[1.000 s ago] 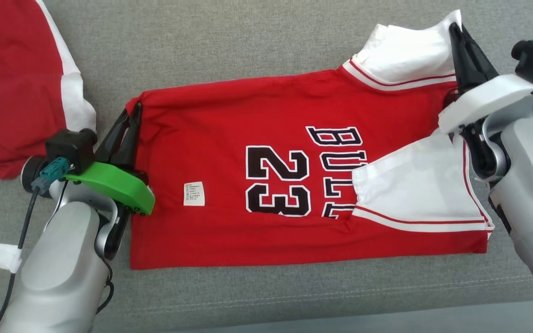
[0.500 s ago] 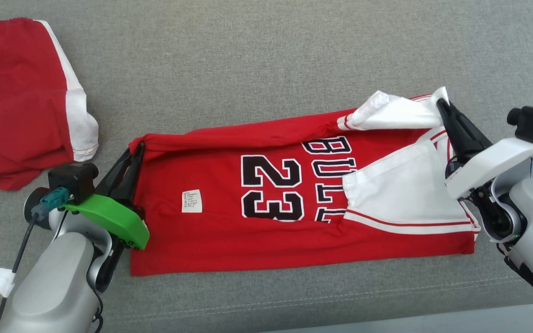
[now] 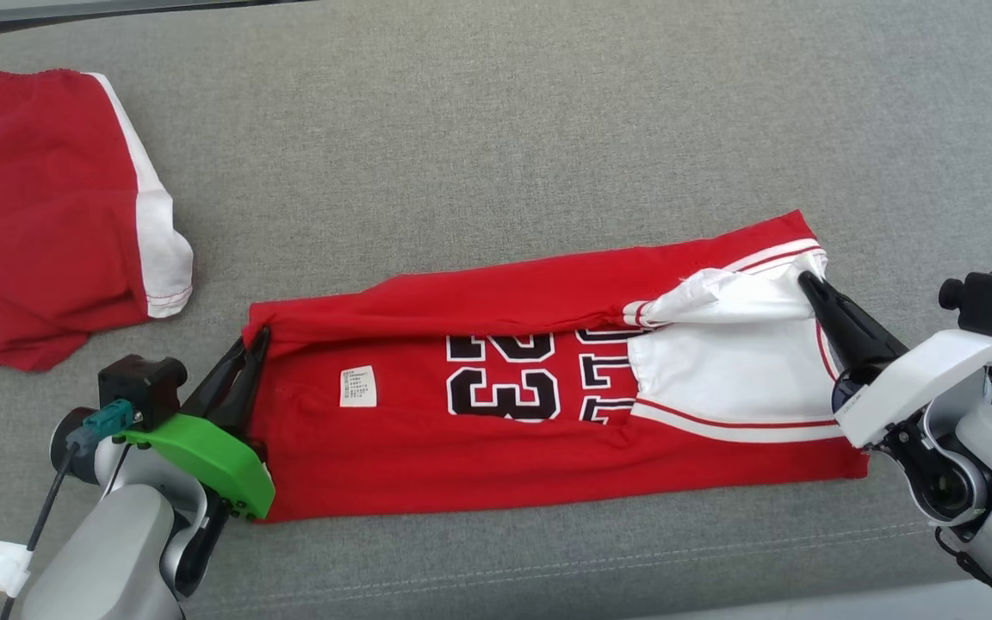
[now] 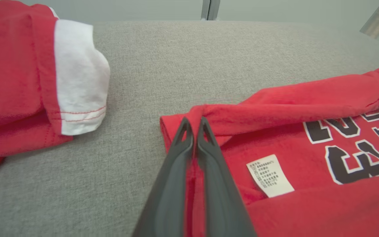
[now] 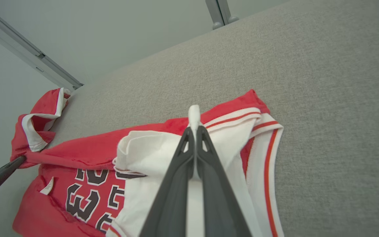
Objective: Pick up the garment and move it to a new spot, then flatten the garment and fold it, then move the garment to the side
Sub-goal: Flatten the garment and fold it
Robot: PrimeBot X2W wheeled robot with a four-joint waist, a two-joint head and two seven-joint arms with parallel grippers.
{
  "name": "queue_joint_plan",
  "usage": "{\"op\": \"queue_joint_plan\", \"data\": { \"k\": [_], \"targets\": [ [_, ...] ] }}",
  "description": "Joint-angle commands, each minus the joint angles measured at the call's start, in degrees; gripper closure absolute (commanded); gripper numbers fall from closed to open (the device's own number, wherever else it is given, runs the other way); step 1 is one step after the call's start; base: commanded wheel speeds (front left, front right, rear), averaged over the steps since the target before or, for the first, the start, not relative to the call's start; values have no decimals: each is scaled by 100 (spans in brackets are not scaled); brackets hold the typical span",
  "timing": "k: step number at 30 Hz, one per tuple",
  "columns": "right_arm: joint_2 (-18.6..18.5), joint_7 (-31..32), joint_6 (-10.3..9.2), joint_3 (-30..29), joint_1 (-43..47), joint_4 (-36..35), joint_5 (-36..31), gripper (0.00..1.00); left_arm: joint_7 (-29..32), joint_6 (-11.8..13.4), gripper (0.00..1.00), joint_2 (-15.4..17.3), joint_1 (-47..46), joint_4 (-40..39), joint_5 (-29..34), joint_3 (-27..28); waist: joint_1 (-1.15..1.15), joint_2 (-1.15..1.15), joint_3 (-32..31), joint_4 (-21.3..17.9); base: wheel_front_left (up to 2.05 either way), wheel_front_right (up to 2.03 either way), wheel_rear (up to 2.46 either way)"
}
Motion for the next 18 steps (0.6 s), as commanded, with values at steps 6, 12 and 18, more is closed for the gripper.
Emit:
{"op": "queue_joint_plan", "data": {
  "k": [6, 12, 18],
  "targets": [
    [-159, -22, -4, 255, 247, -163, 186, 100, -13, -10, 100, 55, 128, 141, 76, -91, 0, 0, -75, -61, 0, 0, 0],
    [-272, -21, -4, 777, 188, -127, 239, 100, -13, -10, 100, -28, 130, 330, 141, -118, 0, 0, -108, -85, 0, 0, 0],
    [-205, -22, -4, 1199, -2, 228, -9, 100, -13, -10, 100, -97, 164, 432, 126, -105, 0, 0, -167, -97, 0, 0, 0]
  ]
}}
